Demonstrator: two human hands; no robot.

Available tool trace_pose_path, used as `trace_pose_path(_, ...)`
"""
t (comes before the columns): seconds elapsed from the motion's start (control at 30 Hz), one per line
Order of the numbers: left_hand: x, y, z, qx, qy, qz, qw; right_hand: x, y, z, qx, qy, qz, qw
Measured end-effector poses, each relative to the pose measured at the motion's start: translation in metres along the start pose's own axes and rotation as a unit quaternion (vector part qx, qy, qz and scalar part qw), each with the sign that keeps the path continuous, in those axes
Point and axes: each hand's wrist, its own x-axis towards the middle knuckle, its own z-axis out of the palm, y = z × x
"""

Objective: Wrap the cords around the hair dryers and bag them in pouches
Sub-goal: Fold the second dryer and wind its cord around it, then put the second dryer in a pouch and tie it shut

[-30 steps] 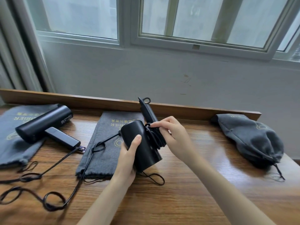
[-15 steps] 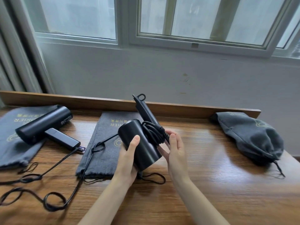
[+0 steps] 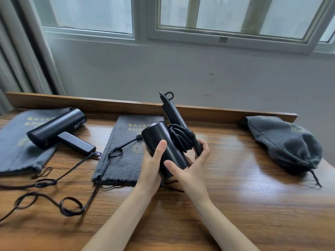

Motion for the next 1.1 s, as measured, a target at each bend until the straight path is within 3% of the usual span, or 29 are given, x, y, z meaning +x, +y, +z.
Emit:
trace_pose_path(0.17, 0.000, -0.003, 0.005, 0.004, -0.043, -0.035, 0.998, 0.008, -0.001, -0.015, 0.045, -0.026, 0.042, 0.998)
trace_pose_path(0.2, 0.003, -0.001, 0.002, 0.034, -0.068, -0.043, 0.996, 0.010, 0.001, -0.017, 0.088, -0.023, 0.072, 0.993)
trace_pose_path(0.27, 0.006, 0.012, -0.009, 0.202, -0.135, -0.026, 0.970, 0.016, 0.003, -0.023, 0.199, -0.007, 0.139, 0.970)
trace_pose_path(0.33, 0.010, 0.035, -0.026, 0.425, -0.201, 0.019, 0.883, 0.021, 0.004, -0.031, 0.260, 0.003, 0.170, 0.951)
trace_pose_path(0.4, 0.012, 0.056, -0.051, 0.634, -0.222, 0.077, 0.737, 0.025, 0.001, -0.036, 0.285, -0.002, 0.181, 0.941)
trace_pose_path(0.47, 0.011, 0.071, -0.075, 0.768, -0.225, 0.079, 0.594, 0.027, 0.001, -0.038, 0.287, -0.009, 0.189, 0.939)
trace_pose_path(0.5, 0.008, 0.075, -0.083, 0.799, -0.219, 0.061, 0.557, 0.028, 0.001, -0.037, 0.285, -0.013, 0.193, 0.939)
trace_pose_path(0.53, 0.008, 0.075, -0.090, 0.807, -0.209, 0.044, 0.550, 0.027, 0.001, -0.037, 0.282, -0.018, 0.197, 0.939)
trace_pose_path(0.7, 0.010, 0.055, -0.095, 0.762, -0.150, 0.109, 0.621, 0.023, -0.003, -0.039, 0.285, -0.054, 0.205, 0.935)
trace_pose_path(0.87, 0.021, 0.023, -0.061, 0.672, -0.103, 0.116, 0.724, 0.012, -0.007, -0.063, 0.261, -0.097, 0.213, 0.937)
trace_pose_path(1.1, 0.034, -0.014, -0.008, 0.632, -0.085, 0.112, 0.762, -0.010, -0.013, -0.102, 0.193, -0.087, 0.228, 0.950)
